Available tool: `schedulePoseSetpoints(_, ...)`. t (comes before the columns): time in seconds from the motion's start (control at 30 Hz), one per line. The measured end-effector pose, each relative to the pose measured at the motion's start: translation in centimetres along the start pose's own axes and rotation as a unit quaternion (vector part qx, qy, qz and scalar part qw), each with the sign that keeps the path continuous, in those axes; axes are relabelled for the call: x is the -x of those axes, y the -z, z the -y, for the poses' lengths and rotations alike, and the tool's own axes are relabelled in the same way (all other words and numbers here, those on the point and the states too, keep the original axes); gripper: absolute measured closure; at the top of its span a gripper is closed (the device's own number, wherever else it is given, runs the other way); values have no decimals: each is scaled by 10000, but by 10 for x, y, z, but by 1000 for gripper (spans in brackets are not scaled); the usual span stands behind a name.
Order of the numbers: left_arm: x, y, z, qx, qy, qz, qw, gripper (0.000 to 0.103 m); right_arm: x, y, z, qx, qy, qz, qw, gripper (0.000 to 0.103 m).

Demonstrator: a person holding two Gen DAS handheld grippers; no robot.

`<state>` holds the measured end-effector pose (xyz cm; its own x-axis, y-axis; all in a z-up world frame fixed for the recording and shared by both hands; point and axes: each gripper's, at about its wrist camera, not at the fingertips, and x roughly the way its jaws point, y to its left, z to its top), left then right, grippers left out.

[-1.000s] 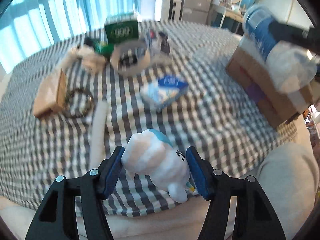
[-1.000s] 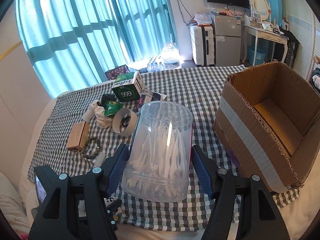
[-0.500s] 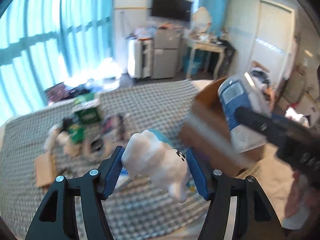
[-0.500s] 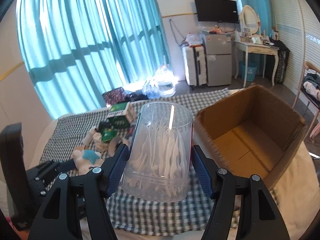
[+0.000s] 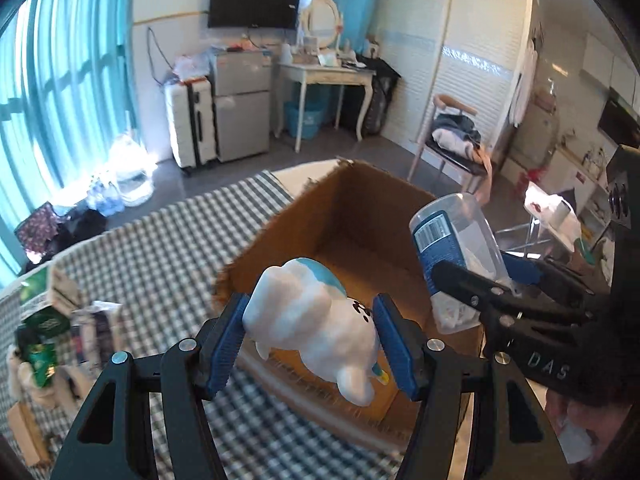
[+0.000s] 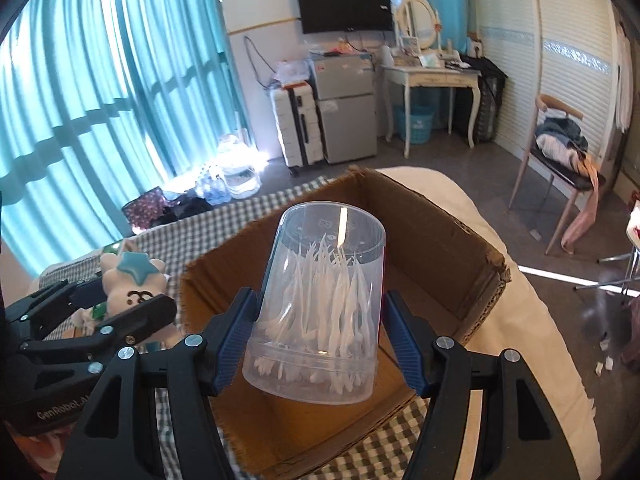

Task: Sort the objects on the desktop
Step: 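Drop the bunny and canister into the cardboard box, opening both tools, then grasp the wooden box with the left tool while the right tool grasps the tissue pack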

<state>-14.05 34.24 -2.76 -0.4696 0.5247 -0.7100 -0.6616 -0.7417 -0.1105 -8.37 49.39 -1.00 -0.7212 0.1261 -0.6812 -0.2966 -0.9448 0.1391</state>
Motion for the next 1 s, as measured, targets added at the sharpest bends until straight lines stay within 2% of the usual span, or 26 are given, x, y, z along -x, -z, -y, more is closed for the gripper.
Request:
schedulePoseSetpoints(0.1,-14,3,5,-63,2,-111,9999,36,-9,4,15,-99,155,-2,9998,38)
schedulePoseSetpoints(0.13,-15,4,7,-87,-9,-121,9999,30,-9,4,18,-172,191,72,9996,37)
schedulePoseSetpoints(0.17,-15,5,7,-108,-65,-146,9998,20,-7,4,22,-275,220,149,9993,31)
schedulePoseSetpoints(0.2,-16,6,7,-123,-138,-180,9997,17,-6,4,26,-395,221,201,9988,21)
schedulePoseSetpoints(0.33,-4,8,0,-92,-344,-157,9992,15,4,3,29,-500,144,379,9979,20)
schedulePoseSetpoints(0.47,30,16,-12,21,-838,54,9965,7,19,6,12,-375,138,512,9979,20)
schedulePoseSetpoints(0.67,100,35,-39,120,-1828,412,9822,6,53,12,-28,-102,-232,819,9963,20)
schedulePoseSetpoints(0.73,123,42,-49,186,-2124,557,9754,0,64,13,-47,28,-365,911,9952,20)
schedulePoseSetpoints(0.93,189,70,-83,605,-2496,977,9615,0,99,28,-114,357,-905,1219,9878,20)
schedulePoseSetpoints(1.0,204,81,-96,753,-2620,1005,9569,0,106,36,-133,449,-1077,1263,9851,15)
